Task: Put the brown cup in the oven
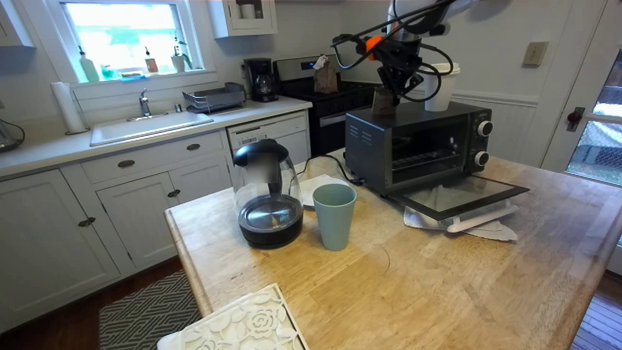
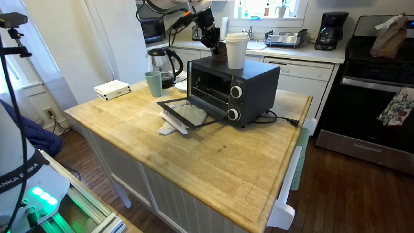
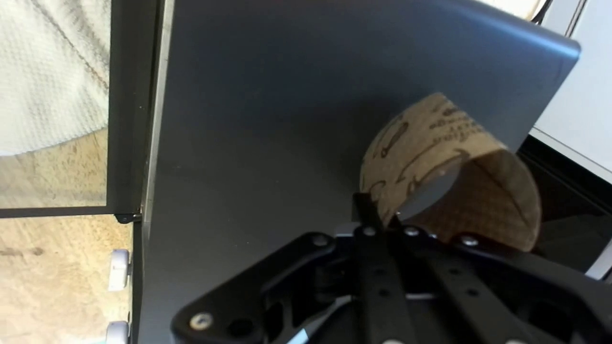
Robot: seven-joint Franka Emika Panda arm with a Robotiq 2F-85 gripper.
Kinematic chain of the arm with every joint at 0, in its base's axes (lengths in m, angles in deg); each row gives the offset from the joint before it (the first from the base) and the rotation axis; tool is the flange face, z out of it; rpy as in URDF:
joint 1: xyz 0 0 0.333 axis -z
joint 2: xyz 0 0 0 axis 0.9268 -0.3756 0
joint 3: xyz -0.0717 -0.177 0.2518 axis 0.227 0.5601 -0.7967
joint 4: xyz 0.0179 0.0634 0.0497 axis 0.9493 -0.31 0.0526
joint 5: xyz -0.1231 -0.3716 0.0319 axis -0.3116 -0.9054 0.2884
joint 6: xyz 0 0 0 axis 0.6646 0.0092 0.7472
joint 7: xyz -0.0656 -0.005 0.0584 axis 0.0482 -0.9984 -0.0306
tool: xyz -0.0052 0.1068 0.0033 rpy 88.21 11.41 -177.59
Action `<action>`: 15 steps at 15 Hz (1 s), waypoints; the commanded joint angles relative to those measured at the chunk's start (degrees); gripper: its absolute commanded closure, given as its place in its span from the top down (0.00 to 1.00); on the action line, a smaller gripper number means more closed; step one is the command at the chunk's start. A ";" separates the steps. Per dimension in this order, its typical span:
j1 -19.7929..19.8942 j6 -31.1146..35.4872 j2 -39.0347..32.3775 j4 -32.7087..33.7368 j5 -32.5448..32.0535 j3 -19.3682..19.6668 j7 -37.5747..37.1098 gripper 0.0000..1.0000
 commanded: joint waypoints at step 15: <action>3.87 -4.87 29.76 -34.24 -5.88 -2.71 19.33 0.00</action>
